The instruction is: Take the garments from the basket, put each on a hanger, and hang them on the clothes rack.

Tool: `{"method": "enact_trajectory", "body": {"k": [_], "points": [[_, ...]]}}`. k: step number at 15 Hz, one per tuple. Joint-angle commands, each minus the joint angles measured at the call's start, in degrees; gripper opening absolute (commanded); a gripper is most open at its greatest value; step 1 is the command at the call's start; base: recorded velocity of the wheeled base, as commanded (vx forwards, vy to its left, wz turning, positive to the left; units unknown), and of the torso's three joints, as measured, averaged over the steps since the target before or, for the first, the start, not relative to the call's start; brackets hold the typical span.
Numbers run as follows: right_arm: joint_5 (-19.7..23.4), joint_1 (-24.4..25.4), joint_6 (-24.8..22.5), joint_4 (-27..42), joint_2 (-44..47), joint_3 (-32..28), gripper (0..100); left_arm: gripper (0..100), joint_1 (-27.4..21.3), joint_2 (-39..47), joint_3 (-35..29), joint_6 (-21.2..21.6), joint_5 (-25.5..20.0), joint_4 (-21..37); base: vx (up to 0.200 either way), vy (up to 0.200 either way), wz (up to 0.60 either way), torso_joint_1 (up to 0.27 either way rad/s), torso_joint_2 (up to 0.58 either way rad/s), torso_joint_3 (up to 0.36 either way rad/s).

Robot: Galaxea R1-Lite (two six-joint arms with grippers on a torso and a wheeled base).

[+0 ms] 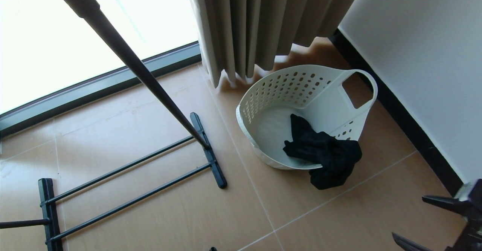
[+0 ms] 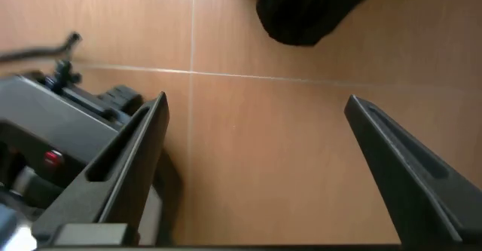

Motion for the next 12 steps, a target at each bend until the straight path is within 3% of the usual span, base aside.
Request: {"method": "enact_trajectory", "body": {"k": [1, 2, 3, 5, 9, 12], "points": [[0.9, -3.0, -16.8, -1.4, 17.6, -9.3, 100, 100, 0.0, 0.0, 0.0, 0.0, 0.0, 0.0, 0.000, 0.000, 0.00, 0.000, 0.00, 0.000], [0.9, -4.4, -23.7, -1.4, 21.0, -12.1, 100, 100, 0.0, 0.0, 0.0, 0.0, 0.0, 0.0, 0.000, 0.000, 0.00, 0.000, 0.00, 0.000], [0.9, -4.9, -26.9, -1.4, 22.6, -13.7, 100, 100, 0.0, 0.0, 0.0, 0.0, 0.0, 0.0, 0.000, 0.000, 0.00, 0.000, 0.00, 0.000], [0.6, -8.3, -41.0, -1.2, 29.0, -21.5, 100, 100, 0.0, 0.0, 0.0, 0.0, 0.0, 0.0, 0.000, 0.000, 0.00, 0.000, 0.00, 0.000], [-2.7, -6.9, -45.9, -1.1, 41.0, -35.5, 100, 100, 0.0, 0.0, 0.0, 0.0, 0.0, 0.0, 0.000, 0.000, 0.00, 0.000, 0.00, 0.000], [-6.1, -4.1, -45.9, -1.3, 45.3, -40.0, 100, 100, 0.0, 0.0, 0.0, 0.0, 0.0, 0.0, 0.000, 0.000, 0.00, 0.000, 0.00, 0.000]]}}
